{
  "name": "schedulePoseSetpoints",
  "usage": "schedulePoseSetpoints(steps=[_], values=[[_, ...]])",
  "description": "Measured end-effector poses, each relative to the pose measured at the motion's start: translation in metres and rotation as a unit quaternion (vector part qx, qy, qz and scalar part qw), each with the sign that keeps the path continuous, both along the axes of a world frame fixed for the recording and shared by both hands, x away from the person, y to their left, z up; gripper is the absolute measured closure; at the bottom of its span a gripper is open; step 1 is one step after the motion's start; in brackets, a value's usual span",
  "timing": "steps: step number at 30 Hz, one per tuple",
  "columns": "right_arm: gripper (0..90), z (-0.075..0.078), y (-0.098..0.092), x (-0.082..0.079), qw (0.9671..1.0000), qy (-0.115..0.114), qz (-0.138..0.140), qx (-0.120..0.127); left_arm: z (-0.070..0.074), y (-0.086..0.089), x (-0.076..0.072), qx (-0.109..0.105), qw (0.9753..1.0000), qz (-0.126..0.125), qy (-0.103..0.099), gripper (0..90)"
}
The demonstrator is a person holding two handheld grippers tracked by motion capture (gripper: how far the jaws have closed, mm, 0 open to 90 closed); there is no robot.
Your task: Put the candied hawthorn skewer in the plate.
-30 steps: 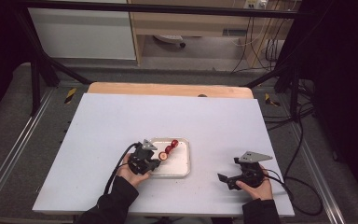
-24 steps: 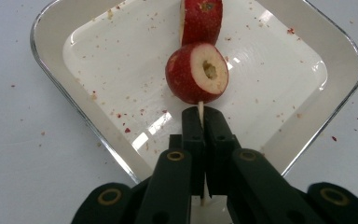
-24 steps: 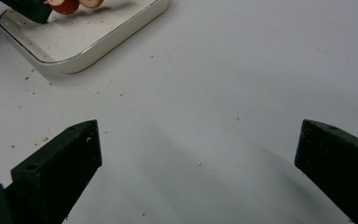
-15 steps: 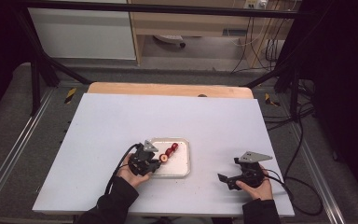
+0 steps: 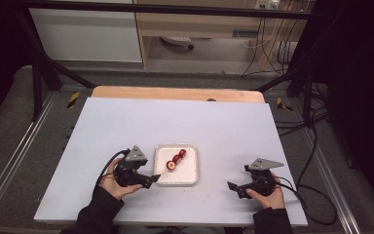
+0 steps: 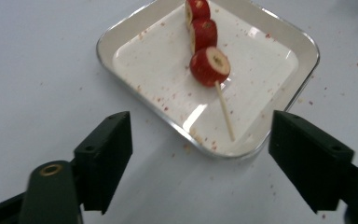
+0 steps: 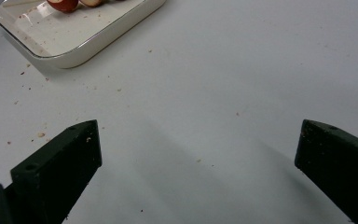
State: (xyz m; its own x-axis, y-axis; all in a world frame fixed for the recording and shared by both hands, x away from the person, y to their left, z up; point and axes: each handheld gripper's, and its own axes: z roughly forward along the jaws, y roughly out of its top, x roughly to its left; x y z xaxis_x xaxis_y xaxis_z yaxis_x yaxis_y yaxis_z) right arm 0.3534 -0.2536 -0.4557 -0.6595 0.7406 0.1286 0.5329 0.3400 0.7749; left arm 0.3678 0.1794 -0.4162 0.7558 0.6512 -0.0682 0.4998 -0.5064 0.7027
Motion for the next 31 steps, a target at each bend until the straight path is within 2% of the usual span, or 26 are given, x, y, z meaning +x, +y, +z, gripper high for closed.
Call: schedulePoseSetpoints(steps=[3, 8, 11, 13, 15, 24, 27, 31], values=[[0.8, 0.000, 0.000, 0.000, 1.0000, 0.001, 0.000, 0.001, -0.007, 0.018, -0.004, 0.000, 0.9999, 0.010, -0.003, 14.7], [0.5, 0.000, 0.000, 0.000, 1.0000, 0.003, 0.000, 0.001, -0.018, 0.048, -0.012, -0.020, 0.9994, 0.029, -0.004, 7.4], [0.4, -0.001, 0.001, 0.000, 1.0000, 0.005, 0.001, 0.000, -0.022, 0.063, -0.017, -0.027, 0.9984, 0.049, -0.012, 7.1], [0.5, -0.001, 0.001, -0.001, 1.0000, 0.006, 0.001, -0.001, -0.026, 0.072, -0.020, -0.038, 0.9979, 0.050, -0.016, 7.1], [0.4, -0.001, 0.001, -0.001, 1.0000, 0.007, 0.001, -0.001, -0.030, 0.080, -0.022, -0.040, 0.9977, 0.053, -0.017, 6.9], [0.5, 0.000, 0.001, -0.001, 1.0000, 0.007, 0.003, -0.001, -0.040, 0.102, -0.025, -0.046, 0.9964, 0.069, -0.019, 7.9], [0.5, -0.001, 0.001, -0.001, 1.0000, 0.005, 0.006, -0.004, -0.039, 0.105, -0.025, -0.054, 0.9958, 0.072, -0.018, 8.4], [0.5, -0.002, 0.002, -0.001, 0.9999, 0.007, 0.008, -0.005, -0.040, 0.104, -0.025, -0.049, 0.9961, 0.072, -0.016, 8.9]])
